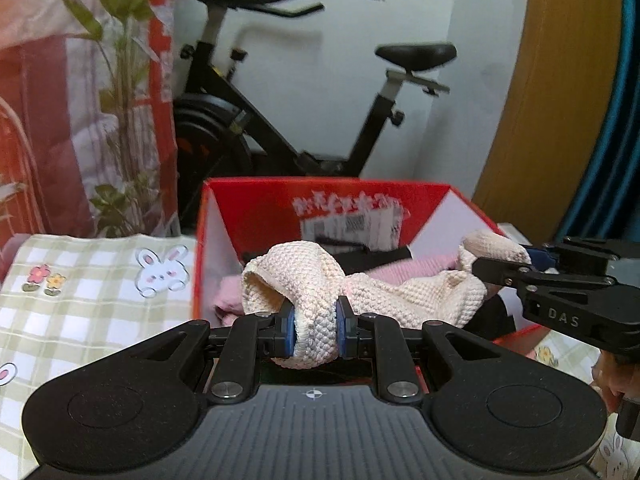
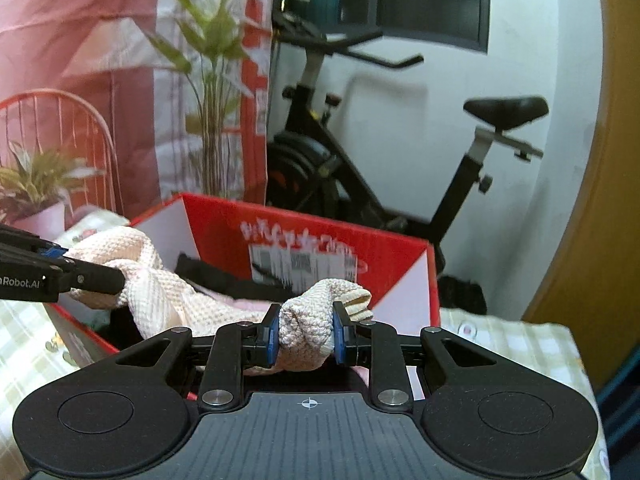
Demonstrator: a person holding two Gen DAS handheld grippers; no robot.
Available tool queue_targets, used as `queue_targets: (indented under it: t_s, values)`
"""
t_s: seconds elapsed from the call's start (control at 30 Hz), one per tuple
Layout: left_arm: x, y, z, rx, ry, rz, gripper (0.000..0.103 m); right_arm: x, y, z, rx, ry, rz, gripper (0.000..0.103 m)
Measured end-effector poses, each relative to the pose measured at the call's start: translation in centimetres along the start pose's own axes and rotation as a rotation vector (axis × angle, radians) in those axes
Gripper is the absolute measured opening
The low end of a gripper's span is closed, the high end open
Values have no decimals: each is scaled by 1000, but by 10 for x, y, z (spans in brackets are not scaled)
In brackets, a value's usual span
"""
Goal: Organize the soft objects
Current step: 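Lower the beige cloth into the red box and open both grippers, then move both grippers to the clear bag of green cables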
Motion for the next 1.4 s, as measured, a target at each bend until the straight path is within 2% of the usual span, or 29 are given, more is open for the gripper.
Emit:
queue_targets:
  t_s: [0.13, 0.37, 0.43, 0.53, 0.67, 0.83, 1.07, 1.23, 1.4]
  values:
    - [8, -8, 12, 20, 49, 26, 20, 8, 0, 8, -7, 31, 6, 24]
    - [9, -2, 16, 49, 68, 2, 22, 15, -9, 12, -16, 46, 54, 27]
    - [7, -3, 15, 56, 57, 1, 29, 16, -9, 10, -11, 36, 53, 31]
    - [4, -7, 7, 66, 17, 11, 54, 16, -10, 3, -9, 3, 43, 39]
    - [3, -13, -10, 53, -51, 40, 61, 17, -10, -13, -4, -68, 20, 49]
    - [5, -14, -30, 40, -114, 29, 63, 20, -6, -38, -30, -140, -14, 49]
    - [24, -15, -56, 63, -154, -6, 63, 42, 4, -66, -95, -150, -46, 49]
    - [53, -21, -58, 83, -128, -2, 63, 72, 11, -77, -141, -123, -52, 49]
    - [86, -22, -41, 101, -46, -18, 63, 105, 16, -60, -145, -18, -31, 49]
Point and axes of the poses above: each gripper's, at about its wrist camera, not at the fingertips, and z roughly the way its jaws point, y to its left, x to its underside, the point moved 4 cm from there along z, roughly the way its jaws point, and after that the axes turned 9 degrees about y, right-handed, at the moved point
